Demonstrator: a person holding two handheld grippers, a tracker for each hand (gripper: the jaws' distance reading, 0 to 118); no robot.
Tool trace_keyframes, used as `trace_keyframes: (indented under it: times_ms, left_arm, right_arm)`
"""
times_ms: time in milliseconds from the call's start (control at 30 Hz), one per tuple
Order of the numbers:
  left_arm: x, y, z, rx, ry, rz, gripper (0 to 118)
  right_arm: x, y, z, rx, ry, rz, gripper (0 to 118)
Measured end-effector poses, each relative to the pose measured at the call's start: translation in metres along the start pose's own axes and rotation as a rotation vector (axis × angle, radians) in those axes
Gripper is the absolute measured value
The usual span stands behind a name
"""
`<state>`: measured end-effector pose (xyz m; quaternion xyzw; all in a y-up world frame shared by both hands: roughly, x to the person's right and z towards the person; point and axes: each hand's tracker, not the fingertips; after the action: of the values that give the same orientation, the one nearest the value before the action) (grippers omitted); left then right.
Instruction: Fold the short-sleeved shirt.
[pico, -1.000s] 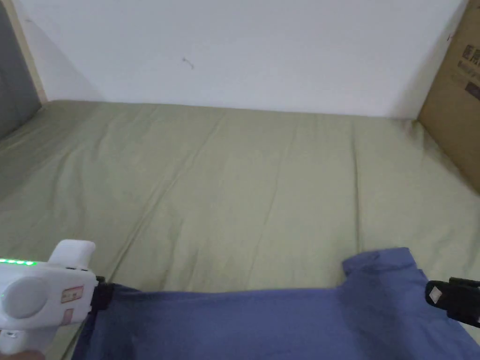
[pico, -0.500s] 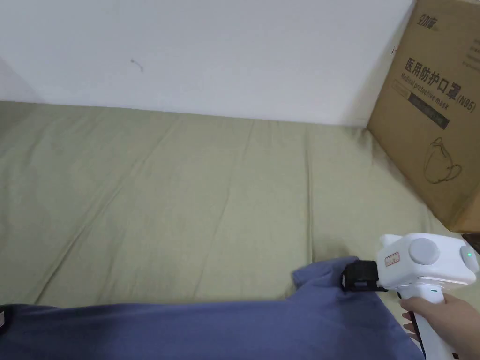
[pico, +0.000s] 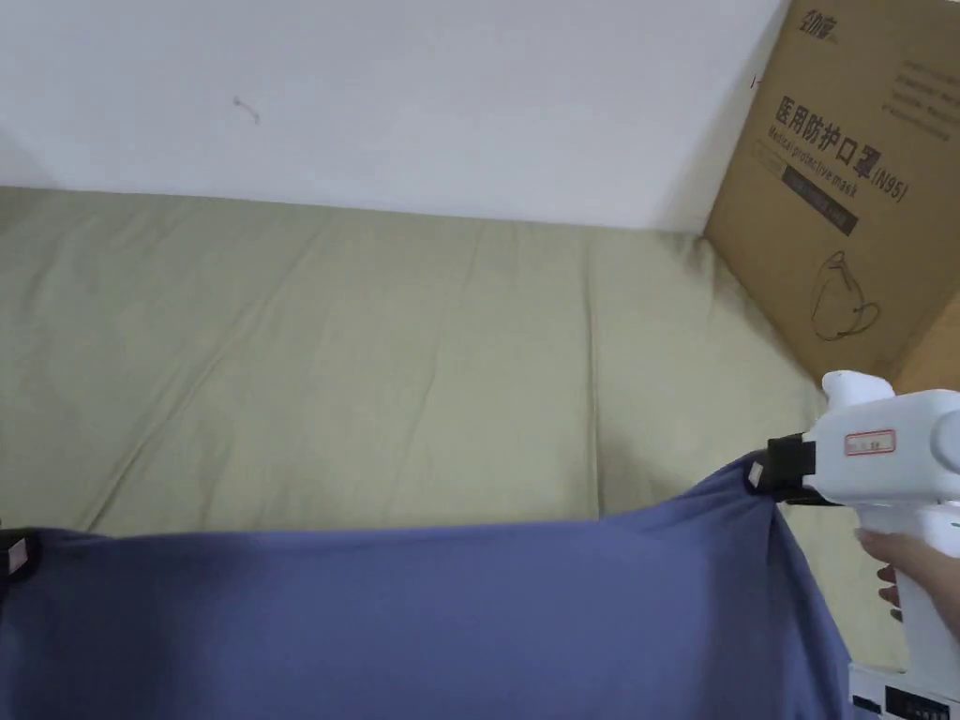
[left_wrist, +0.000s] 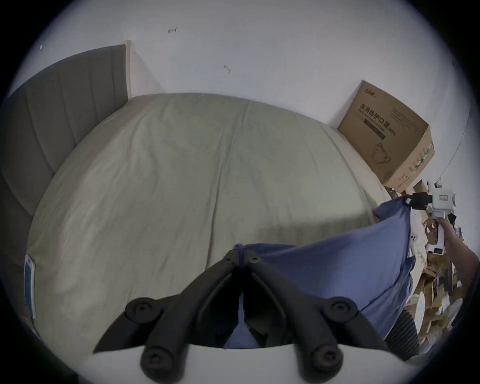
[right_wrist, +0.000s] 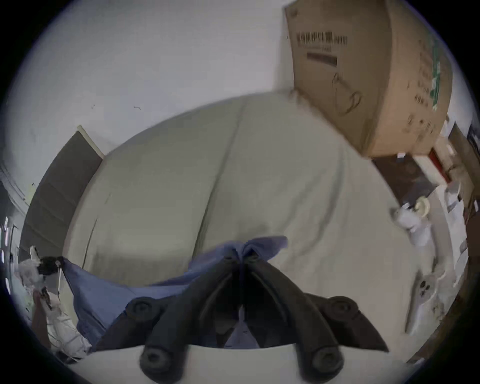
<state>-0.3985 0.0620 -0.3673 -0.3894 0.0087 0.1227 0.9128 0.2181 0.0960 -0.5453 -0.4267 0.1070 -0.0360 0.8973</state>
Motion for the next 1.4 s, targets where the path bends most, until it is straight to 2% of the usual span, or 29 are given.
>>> trace_keyframes:
  times_ms: [100,267,400,533,733,867,900,933,967,1000,1033,1067,1100,1233,1300,1400]
  left_arm:
    - [0.004,0.013,-0.003,0.031,-0.031,-0.022,1]
    - [0.009,0.029,-0.007,0.029,-0.045,-0.062,1]
    - [0.007,0.024,0.003,0.019,-0.070,-0.099,1]
    - [-0.002,-0.010,0.030,0.004,-0.128,-0.095,1]
    - [-0.006,-0.094,0.069,-0.071,-0.170,-0.064,1]
    - [-0.011,-0.142,0.077,-0.119,-0.167,-0.048,2]
    - [-0.013,-0.147,0.076,-0.122,-0.172,-0.044,15]
    - [-0.013,-0.151,0.079,-0.119,-0.159,-0.043,33]
    - [-0.013,-0.152,0.084,-0.102,-0.122,-0.044,58]
    - [-0.014,-0.152,0.087,-0.089,-0.113,-0.033,92]
    - [-0.014,-0.152,0.094,-0.074,-0.104,0.004,106]
    - [-0.014,-0.151,0.102,-0.049,-0.109,0.043,111]
    - [-0.014,-0.148,0.110,0.005,-0.116,0.076,110]
    - [0.006,-0.130,0.148,0.194,-0.139,0.169,110]
    - [0.034,-0.118,0.168,0.294,-0.119,0.130,110]
    - [0.083,-0.095,0.186,0.407,-0.017,0.028,111]
  right_arm:
    - [-0.007,0.004,0.016,0.017,-0.033,0.013,0]
    - [0.003,0.012,0.023,0.030,-0.011,-0.033,0]
    - [0.007,-0.014,0.035,0.056,-0.024,-0.024,0]
    - [0.023,-0.081,0.064,0.047,0.002,-0.069,0]
    - [0.057,-0.206,0.099,-0.109,0.023,-0.128,0]
    - [0.058,-0.246,0.103,-0.126,0.028,-0.147,1]
    - [0.058,-0.247,0.103,-0.113,0.027,-0.152,7]
    - [0.062,-0.248,0.100,-0.094,0.018,-0.151,16]
    - [0.061,-0.245,0.101,-0.080,0.002,-0.137,33]
    - [0.059,-0.242,0.105,-0.061,-0.007,-0.120,67]
    - [0.057,-0.238,0.109,-0.051,-0.006,-0.111,93]
    - [0.050,-0.236,0.117,-0.037,0.004,-0.107,109]
    - [0.048,-0.232,0.123,-0.008,0.017,-0.103,115]
    - [0.025,-0.210,0.163,0.173,0.049,-0.120,115]
    - [0.010,-0.198,0.180,0.289,0.080,-0.132,115]
    - [-0.026,-0.184,0.198,0.413,0.048,-0.063,115]
